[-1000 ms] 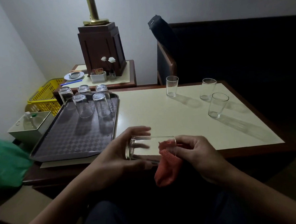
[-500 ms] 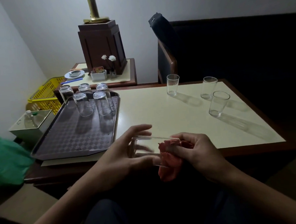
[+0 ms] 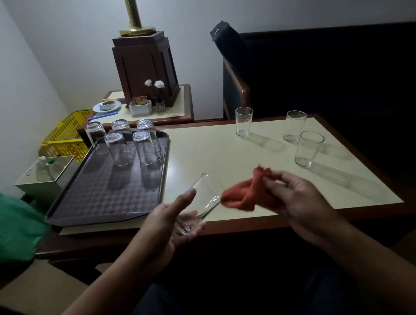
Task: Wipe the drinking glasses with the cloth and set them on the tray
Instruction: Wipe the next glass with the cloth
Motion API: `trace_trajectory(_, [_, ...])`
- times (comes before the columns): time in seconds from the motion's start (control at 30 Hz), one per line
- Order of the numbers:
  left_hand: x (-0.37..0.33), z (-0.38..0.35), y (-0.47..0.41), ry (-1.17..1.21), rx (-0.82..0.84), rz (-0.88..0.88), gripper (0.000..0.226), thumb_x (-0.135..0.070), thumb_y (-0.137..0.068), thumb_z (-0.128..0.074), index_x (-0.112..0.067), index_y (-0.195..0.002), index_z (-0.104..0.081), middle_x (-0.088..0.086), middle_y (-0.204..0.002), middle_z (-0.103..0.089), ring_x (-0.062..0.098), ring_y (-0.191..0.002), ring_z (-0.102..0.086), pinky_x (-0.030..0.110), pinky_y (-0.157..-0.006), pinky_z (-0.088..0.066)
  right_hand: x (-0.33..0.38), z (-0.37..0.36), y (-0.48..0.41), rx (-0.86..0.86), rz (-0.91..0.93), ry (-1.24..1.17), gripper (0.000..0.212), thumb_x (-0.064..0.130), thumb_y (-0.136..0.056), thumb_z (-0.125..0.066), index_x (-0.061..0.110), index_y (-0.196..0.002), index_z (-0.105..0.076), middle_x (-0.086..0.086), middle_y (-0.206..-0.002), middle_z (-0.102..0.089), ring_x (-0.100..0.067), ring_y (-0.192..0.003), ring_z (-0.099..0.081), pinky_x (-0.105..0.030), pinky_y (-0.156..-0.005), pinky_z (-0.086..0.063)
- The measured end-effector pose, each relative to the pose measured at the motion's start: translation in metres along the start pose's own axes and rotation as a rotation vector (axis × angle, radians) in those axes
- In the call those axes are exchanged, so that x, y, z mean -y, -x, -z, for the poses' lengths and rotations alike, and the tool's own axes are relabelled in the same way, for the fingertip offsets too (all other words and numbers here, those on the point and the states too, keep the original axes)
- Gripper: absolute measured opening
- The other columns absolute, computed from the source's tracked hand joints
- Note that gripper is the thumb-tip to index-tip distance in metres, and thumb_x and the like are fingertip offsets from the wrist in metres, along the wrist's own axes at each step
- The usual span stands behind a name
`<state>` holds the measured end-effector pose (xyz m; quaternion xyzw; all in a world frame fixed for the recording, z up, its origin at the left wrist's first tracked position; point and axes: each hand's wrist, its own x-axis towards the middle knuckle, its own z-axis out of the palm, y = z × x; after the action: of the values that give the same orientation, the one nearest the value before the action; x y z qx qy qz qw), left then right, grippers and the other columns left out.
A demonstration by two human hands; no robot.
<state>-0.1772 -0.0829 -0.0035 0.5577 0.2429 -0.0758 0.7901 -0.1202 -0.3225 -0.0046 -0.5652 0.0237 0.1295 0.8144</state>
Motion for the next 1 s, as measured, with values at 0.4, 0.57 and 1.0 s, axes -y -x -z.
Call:
trace_trajectory(0.4, [0.009,-0.012,0.010,0.188,0.382,0.182,0.055,-0.044,-0.102,-0.053,-0.007,-0.142,-0.055,0.032,-0.125,-0.063,0.034,-0.099,-0.069,0.044,-0.085,-0.059,-0.029,-0.016,0.034,0.169,0.799,0.849,0.052,0.011,-0.088,-0.084,0.020,-0.132,-0.059,0.011,-0.124,-0.065,-0.003,-0.111,-0.067,-0.014,-0.083,-0.056])
trace_trajectory(0.57, [0.010,-0.006,0.010,0.070,0.392,0.107,0.053,-0.044,-0.098,-0.063,-0.005,-0.134,-0.066,0.030,-0.115,-0.064,0.033,-0.105,-0.063,0.047,-0.099,-0.047,-0.034,-0.018,0.031,0.200,0.880,0.955,0.045,0.022,-0.090,-0.078,0.018,-0.133,-0.067,0.002,-0.119,-0.057,-0.003,-0.111,-0.060,-0.011,-0.090,-0.048])
trace_trajectory(1.0, [0.011,-0.006,0.005,0.017,0.300,0.010,0.072,-0.055,-0.078,-0.072,-0.010,-0.133,-0.062,0.010,-0.090,-0.056,0.019,-0.072,-0.054,0.031,-0.061,-0.048,-0.029,-0.022,0.031,0.153,0.655,0.741,0.039,0.003,-0.089,-0.076,0.025,-0.121,-0.067,0.004,-0.116,-0.070,-0.016,-0.104,-0.073,-0.042,-0.083,-0.063])
